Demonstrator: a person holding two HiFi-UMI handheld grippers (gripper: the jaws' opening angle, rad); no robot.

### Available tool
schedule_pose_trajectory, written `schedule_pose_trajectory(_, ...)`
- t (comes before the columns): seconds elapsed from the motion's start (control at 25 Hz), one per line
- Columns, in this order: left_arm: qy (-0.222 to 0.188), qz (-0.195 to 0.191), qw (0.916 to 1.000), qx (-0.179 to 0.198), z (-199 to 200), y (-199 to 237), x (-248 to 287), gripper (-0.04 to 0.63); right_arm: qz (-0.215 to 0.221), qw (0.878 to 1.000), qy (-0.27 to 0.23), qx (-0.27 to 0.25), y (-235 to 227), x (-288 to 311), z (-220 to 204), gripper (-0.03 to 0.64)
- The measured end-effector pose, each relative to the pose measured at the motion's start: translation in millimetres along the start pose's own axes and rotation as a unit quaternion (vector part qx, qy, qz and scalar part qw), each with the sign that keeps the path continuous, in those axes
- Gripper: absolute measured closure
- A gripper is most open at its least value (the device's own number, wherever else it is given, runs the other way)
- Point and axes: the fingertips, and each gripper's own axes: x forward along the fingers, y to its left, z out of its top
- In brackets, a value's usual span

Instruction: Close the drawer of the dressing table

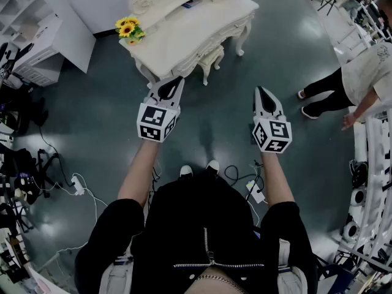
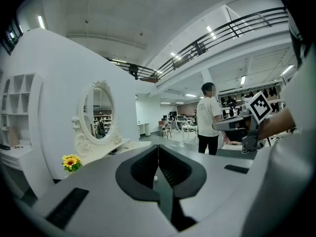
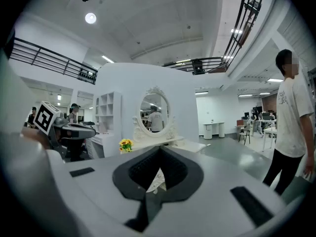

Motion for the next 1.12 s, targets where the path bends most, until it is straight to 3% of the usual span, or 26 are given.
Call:
schedule_pose_trajectory(0.32,-0.010,-0.005,0.9999,-0.007,2.3,6.8,-1.3,0.574,0.017,1.000,0.016,0.007,14.6,8.2,-11.1,0.611)
schedule_pose_trajectory(1.12,0.006,0.012,0.9998,-0.015,3.2,-22.7,73.9,0.574,0.066,0.997,0.031,0.016,-46.0,49.2,-21.1,0.611)
